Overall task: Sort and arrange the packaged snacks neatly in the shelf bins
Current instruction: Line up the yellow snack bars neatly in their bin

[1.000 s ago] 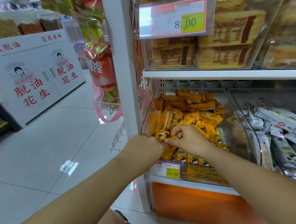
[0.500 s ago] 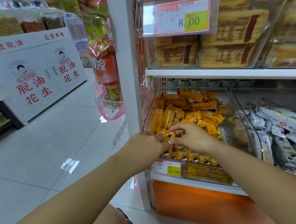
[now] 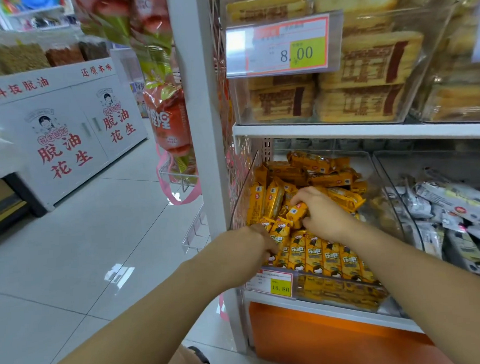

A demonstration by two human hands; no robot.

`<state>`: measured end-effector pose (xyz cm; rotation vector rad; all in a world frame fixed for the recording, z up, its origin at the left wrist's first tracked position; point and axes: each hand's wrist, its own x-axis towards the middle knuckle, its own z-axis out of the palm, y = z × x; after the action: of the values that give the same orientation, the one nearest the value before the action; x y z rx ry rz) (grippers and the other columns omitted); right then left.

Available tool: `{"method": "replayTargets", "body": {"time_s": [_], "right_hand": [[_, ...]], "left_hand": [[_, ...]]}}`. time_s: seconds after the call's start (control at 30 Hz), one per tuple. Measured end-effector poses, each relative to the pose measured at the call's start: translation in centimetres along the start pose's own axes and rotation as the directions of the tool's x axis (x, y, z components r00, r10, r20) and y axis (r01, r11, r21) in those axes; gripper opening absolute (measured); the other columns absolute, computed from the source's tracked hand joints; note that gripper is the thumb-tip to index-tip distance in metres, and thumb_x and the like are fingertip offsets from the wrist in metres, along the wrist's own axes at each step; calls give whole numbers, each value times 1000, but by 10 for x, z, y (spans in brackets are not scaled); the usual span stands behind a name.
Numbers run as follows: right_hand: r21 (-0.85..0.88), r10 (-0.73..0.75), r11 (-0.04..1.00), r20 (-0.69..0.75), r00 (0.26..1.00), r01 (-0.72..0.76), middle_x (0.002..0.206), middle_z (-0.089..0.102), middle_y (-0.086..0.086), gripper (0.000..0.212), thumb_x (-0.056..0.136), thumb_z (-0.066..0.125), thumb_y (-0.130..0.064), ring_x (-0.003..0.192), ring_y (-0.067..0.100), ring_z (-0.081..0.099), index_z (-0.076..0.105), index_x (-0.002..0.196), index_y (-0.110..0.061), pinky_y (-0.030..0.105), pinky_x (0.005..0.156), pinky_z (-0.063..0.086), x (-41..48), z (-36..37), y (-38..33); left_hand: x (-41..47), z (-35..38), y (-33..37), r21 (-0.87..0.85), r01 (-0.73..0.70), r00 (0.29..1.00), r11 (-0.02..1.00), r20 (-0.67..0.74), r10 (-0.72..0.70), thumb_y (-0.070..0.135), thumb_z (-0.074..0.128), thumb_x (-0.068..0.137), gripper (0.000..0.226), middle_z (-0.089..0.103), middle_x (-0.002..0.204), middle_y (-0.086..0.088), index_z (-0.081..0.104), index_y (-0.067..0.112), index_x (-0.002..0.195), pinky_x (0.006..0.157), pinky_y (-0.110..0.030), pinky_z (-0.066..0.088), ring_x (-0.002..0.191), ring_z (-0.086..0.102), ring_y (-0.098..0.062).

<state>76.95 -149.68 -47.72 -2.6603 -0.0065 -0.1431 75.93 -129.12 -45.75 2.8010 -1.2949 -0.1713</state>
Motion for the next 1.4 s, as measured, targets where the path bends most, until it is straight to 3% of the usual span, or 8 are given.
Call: {"method": "replayTargets", "body": {"time_s": [0.13, 0.33, 0.43, 0.63, 0.9, 1.13, 1.3, 1.4], "right_hand": [[90, 8, 996, -122, 992, 3, 143, 32, 0, 40, 83, 60, -4, 113, 22, 53, 54, 119, -20, 20, 84, 38, -25, -28, 1], [13, -159, 986, 364, 918, 166, 144, 32, -4, 39, 87, 61, -13, 65, -25, 39, 55, 124, -23, -4, 63, 34, -56, -39, -11], [86, -181, 983, 353, 918, 161, 151, 30, -3, 42, 89, 60, -11, 60, -25, 47, 52, 127, -25, 0, 57, 38, -57, -26, -12], [163, 72, 981, 201, 977, -105, 133, 50, 6, 66, 86, 66, -30, 97, 15, 60, 33, 143, -24, 21, 68, 46, -53, -23, -4], [309, 139, 924, 278, 950, -225, 138, 41, 6, 80, 83, 68, -40, 108, 17, 52, 23, 148, -24, 28, 88, 44, -46, -10, -10], [559, 241, 779, 148, 959, -283, 89, 62, 1, 12, 85, 68, -14, 66, 7, 61, 57, 89, -17, 17, 59, 51, -40, -25, -5], [250, 23, 962, 310, 950, -105, 134, 46, -3, 59, 87, 56, -6, 127, 20, 36, 39, 136, -35, 34, 97, 39, -41, -16, -4], [-26, -56, 998, 282, 958, 65, 135, 45, -6, 64, 82, 57, -3, 125, 18, 24, 41, 136, -34, 34, 98, 32, -41, -16, -9]], "left_hand": [[4, -4, 3, -26, 6, 1000, 1000, 10, -6, 23, 46, 98, 27, 50, 129, 0, 61, 25, 120, 92, -38, 48, 110, 55, -18], [33, 0, 7, -88, -12, 1000, 996, 23, 14, 25, 48, 97, 43, 32, 151, -2, 44, 27, 140, 112, -39, 28, 137, 30, -24], [40, 2, 8, -59, 18, 996, 998, 89, -12, 28, 45, 99, 42, 29, 153, -5, 43, 22, 141, 113, -39, 26, 139, 27, -28], [33, -6, 12, 110, 64, 990, 992, 119, -77, 32, 40, 100, 43, 31, 147, -1, 36, 30, 143, 102, -44, 42, 132, 35, -28], [36, -14, 9, -39, 119, 973, 992, 205, -108, 19, 47, 98, 55, 27, 151, -4, 26, 28, 148, 110, -41, 31, 137, 27, -29], [41, -15, 7, -76, 113, 979, 991, 181, -97, 23, 48, 98, 51, 30, 148, -6, 32, 23, 146, 111, -41, 29, 138, 26, -27], [43, -10, 7, -89, 111, 984, 990, 148, -97, 29, 41, 101, 43, 34, 142, -7, 38, 21, 143, 105, -40, 37, 128, 40, -26], [41, -9, 8, 13, 99, 985, 995, 143, -100, 29, 39, 101, 43, 34, 141, -6, 37, 19, 144, 99, -41, 43, 123, 46, -26]]}}
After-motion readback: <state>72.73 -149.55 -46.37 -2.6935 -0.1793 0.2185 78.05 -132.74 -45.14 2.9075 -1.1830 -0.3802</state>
